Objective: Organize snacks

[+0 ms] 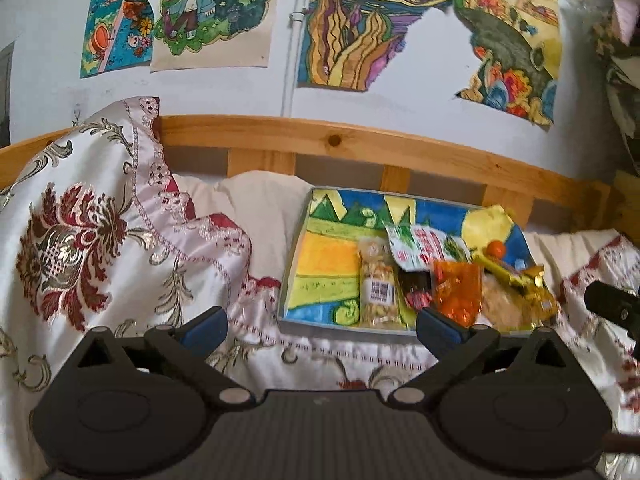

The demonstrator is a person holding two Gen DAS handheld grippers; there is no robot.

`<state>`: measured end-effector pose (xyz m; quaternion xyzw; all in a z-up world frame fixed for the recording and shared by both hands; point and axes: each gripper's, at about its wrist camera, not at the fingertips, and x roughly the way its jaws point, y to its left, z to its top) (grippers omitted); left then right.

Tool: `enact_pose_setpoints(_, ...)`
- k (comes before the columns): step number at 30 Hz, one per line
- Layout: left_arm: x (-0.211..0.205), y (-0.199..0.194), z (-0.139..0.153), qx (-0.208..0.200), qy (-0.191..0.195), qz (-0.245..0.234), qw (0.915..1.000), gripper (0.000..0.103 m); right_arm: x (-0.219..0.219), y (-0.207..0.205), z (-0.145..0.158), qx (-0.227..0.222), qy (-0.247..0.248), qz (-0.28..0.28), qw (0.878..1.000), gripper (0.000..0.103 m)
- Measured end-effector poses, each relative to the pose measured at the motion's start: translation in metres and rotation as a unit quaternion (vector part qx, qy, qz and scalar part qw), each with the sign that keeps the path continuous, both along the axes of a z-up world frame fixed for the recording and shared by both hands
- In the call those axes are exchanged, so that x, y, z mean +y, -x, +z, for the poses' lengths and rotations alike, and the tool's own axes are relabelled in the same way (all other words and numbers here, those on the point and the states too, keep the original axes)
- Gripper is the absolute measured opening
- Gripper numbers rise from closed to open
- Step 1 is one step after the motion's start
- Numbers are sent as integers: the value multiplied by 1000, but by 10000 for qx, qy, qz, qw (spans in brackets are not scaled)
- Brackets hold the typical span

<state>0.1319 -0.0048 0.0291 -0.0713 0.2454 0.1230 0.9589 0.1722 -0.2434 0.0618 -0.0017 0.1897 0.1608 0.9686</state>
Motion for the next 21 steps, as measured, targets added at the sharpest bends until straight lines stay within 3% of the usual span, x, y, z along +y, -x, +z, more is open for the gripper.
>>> enact_pose_setpoints(21,-18,42,-18,156,-312,-535,9980,102,-16,45,-16,375,29,-74,9993,102)
